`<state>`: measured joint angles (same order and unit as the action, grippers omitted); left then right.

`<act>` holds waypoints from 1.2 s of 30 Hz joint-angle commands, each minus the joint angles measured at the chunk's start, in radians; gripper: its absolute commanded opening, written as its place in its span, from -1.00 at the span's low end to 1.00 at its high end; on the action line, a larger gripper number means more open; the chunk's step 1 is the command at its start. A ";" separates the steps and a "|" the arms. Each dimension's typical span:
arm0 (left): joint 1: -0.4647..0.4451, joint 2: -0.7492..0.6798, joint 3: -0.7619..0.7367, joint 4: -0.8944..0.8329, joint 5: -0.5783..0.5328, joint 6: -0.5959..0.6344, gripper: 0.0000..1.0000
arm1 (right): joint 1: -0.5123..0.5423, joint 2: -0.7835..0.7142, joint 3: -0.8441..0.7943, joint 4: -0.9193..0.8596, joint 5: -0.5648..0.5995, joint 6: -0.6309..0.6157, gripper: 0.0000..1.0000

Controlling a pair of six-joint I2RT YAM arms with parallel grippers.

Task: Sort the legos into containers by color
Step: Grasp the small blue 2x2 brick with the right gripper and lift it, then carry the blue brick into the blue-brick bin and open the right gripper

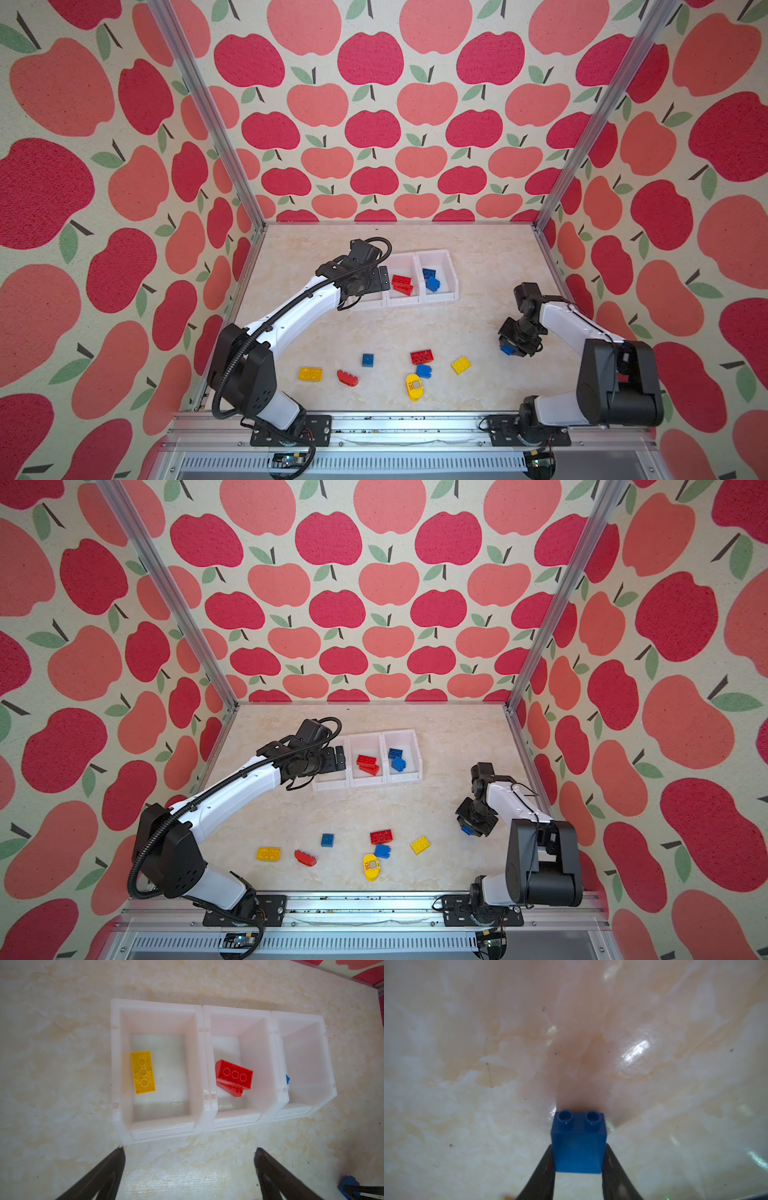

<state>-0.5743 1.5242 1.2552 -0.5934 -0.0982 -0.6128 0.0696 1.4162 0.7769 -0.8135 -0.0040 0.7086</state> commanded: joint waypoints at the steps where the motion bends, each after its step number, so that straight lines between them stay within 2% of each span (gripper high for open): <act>1: 0.011 -0.046 -0.036 -0.005 -0.030 -0.028 0.98 | 0.044 -0.033 0.080 -0.039 0.031 0.000 -0.35; 9: 0.037 -0.119 -0.113 -0.010 -0.037 -0.059 0.99 | 0.217 -0.003 0.277 -0.031 0.072 -0.080 -0.36; 18: 0.059 -0.198 -0.186 -0.016 -0.053 -0.093 1.00 | 0.405 0.169 0.563 -0.043 0.131 -0.256 -0.36; 26: 0.069 -0.268 -0.243 -0.037 -0.071 -0.127 0.98 | 0.460 0.330 0.767 -0.051 0.118 -0.386 -0.36; 36: 0.082 -0.319 -0.288 -0.058 -0.086 -0.153 0.98 | 0.467 0.522 0.948 -0.055 0.113 -0.461 -0.35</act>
<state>-0.4984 1.2221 0.9836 -0.6117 -0.1543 -0.7444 0.5301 1.8942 1.6741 -0.8391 0.1043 0.2943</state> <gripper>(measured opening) 0.993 0.347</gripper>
